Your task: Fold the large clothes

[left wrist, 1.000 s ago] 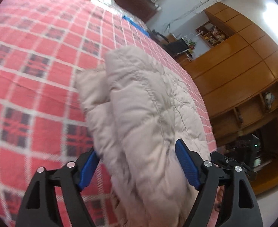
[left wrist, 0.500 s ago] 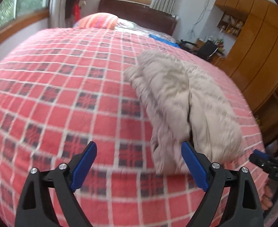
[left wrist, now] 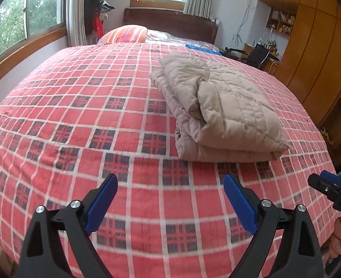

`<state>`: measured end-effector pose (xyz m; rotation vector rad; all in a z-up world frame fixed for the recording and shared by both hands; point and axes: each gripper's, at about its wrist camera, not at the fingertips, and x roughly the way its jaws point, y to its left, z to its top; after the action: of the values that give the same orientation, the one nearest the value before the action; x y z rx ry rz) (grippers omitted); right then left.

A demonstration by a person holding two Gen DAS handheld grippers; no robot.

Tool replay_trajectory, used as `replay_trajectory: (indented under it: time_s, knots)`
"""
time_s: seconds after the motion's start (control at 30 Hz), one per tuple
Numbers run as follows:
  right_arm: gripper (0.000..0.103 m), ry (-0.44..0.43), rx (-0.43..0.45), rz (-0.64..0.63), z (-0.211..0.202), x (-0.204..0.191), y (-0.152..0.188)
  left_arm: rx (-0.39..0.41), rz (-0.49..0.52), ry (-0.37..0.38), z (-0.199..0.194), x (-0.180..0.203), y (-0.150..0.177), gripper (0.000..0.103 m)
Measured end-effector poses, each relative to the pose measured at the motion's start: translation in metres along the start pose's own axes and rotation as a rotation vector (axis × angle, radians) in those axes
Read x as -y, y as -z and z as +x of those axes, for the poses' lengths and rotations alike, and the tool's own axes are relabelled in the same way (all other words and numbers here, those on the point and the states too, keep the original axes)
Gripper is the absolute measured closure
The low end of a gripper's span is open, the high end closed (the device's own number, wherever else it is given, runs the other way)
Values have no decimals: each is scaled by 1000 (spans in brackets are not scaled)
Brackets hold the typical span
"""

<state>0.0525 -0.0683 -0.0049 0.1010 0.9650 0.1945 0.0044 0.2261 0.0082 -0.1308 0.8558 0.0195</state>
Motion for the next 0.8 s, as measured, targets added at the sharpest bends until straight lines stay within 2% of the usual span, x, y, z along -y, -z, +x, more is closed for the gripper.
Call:
replay_trajectory:
  time_s: [0.43,0.8]
  knots:
    - [5,42,73,-46,-44,-22,25,67,41,-48,-46,15,25,8]
    - [5,47,106,-68,-59,-29,31,95,49,-60,-60,15,33,7]
